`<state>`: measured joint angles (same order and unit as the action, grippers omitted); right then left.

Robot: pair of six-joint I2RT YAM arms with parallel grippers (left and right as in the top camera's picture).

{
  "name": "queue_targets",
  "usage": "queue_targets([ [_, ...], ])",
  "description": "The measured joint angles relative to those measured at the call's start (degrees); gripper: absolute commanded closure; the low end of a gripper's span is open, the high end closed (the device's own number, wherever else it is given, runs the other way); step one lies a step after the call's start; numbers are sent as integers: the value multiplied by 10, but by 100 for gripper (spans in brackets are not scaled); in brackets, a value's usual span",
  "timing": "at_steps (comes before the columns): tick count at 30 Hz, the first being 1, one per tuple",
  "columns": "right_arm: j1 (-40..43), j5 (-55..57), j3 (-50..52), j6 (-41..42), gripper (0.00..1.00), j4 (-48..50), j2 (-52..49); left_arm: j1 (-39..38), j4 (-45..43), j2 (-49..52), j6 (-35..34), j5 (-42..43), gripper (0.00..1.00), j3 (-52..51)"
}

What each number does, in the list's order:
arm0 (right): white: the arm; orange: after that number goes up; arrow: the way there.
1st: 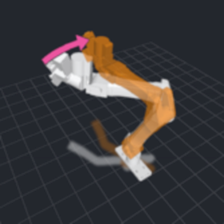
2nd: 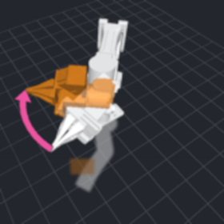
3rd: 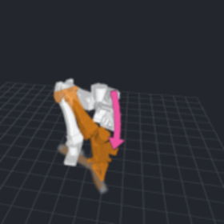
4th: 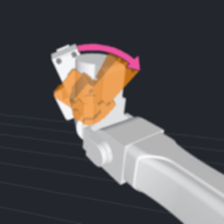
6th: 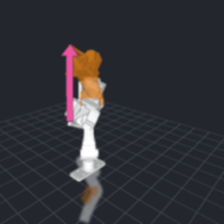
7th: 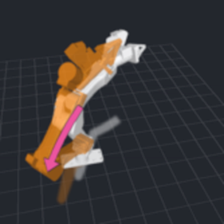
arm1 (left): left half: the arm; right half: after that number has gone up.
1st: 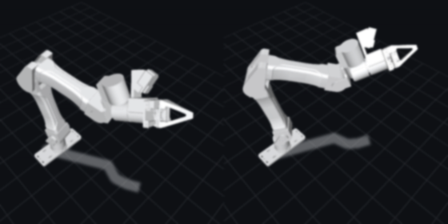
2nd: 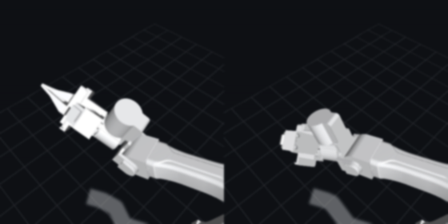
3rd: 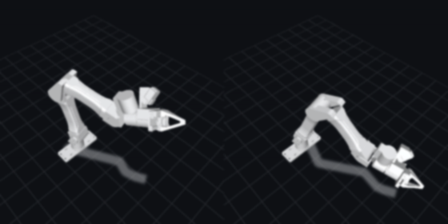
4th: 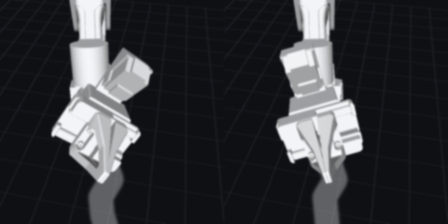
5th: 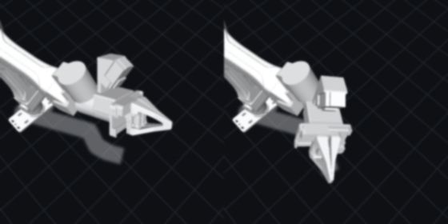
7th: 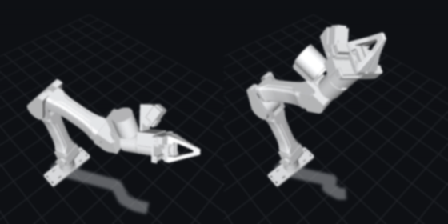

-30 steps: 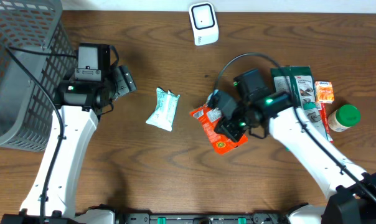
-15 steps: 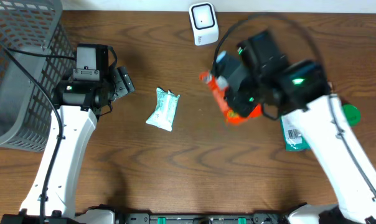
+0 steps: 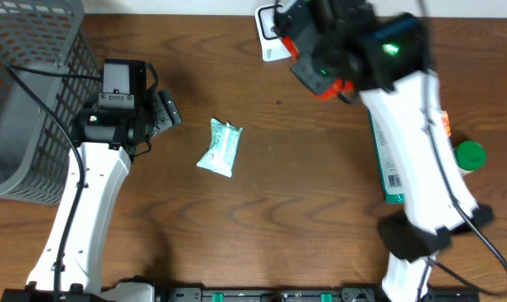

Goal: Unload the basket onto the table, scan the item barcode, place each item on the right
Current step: 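Lift the red bag with the right gripper up to the scanner, then hold the red bag barcode under the scanner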

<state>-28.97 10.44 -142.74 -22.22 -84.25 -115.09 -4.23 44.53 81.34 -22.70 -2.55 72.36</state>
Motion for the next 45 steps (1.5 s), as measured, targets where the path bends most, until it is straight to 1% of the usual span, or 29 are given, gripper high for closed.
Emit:
queue_targets([
  [7, -2, 100, 0, -85, 99, 115, -115, 0, 0, 0, 0, 0, 12, 0],
  [10, -2, 150, 0, -130, 99, 181, -165, 0, 0, 0, 0, 0, 12, 0],
  [17, -4, 271, 0, -227, 99, 354, -253, 0, 0, 0, 0, 0, 12, 0],
  [21, -11, 330, 0, -296, 99, 426, -294, 0, 0, 0, 0, 0, 12, 0],
  [26, -19, 374, 0, -373, 99, 506, -338, 0, 0, 0, 0, 0, 12, 0],
  [30, -23, 388, 0, -431, 99, 533, -362, 0, 0, 0, 0, 0, 12, 0],
  [34, -26, 396, 0, -473, 99, 537, -380, 0, 0, 0, 0, 0, 12, 0],
  [45, -29, 417, 0, -505, 99, 541, -389, 0, 0, 0, 0, 0, 12, 0],
])
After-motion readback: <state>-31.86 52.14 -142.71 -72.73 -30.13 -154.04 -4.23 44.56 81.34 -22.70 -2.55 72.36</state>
